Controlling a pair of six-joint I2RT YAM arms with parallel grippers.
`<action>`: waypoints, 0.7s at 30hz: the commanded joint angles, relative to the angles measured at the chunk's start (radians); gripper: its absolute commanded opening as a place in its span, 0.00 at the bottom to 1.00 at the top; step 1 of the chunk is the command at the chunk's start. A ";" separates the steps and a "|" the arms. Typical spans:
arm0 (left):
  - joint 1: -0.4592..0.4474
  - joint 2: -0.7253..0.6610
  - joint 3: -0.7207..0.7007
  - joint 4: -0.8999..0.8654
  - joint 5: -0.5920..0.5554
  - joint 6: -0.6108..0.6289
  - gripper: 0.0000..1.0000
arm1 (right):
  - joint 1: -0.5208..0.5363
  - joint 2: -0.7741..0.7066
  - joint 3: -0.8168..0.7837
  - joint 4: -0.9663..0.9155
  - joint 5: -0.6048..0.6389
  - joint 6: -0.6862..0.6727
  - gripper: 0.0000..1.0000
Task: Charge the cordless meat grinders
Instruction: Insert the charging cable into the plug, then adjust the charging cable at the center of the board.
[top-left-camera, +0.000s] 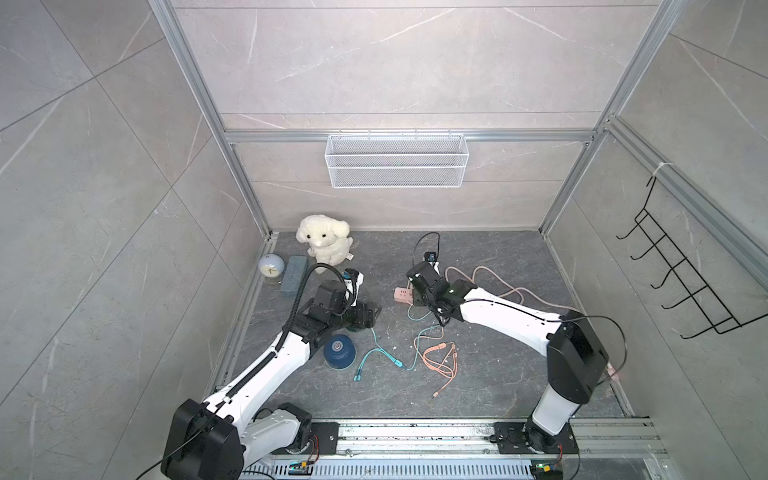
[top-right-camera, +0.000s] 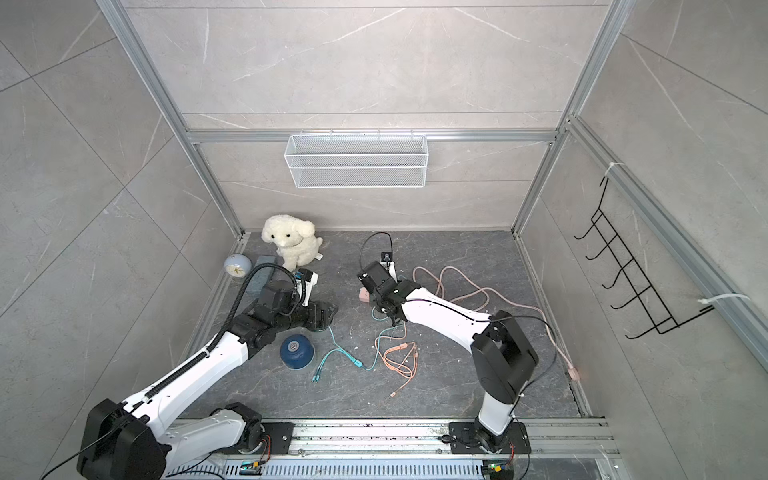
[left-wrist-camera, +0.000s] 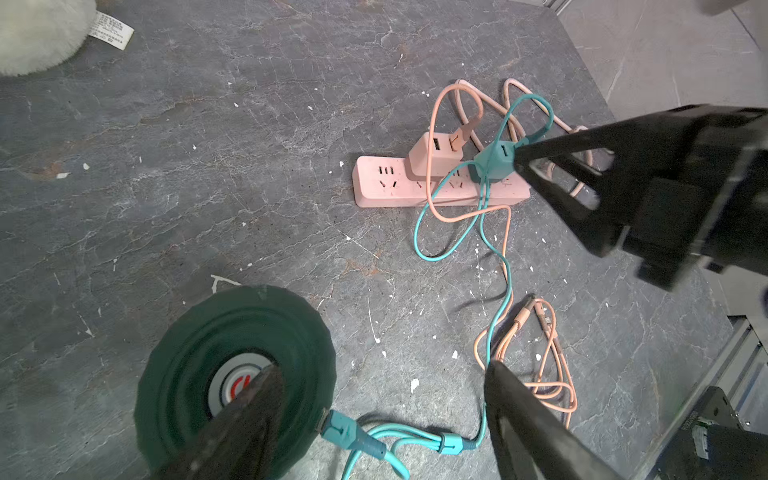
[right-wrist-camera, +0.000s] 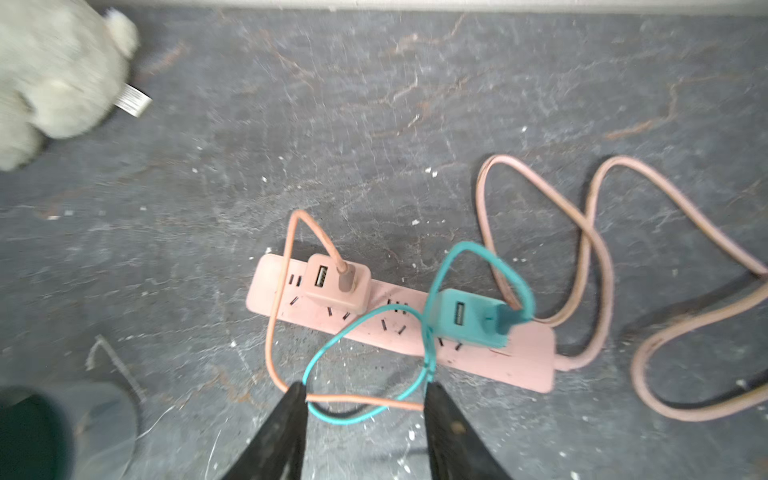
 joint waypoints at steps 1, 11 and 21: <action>-0.016 0.024 0.050 -0.002 0.004 -0.021 0.78 | -0.020 -0.088 -0.059 -0.054 -0.059 -0.079 0.51; -0.117 0.086 0.095 -0.002 -0.052 -0.032 0.78 | -0.025 -0.391 -0.359 -0.176 -0.240 -0.002 0.54; -0.200 0.112 0.100 0.010 -0.115 -0.072 0.76 | 0.071 -0.564 -0.580 -0.233 -0.366 0.125 0.54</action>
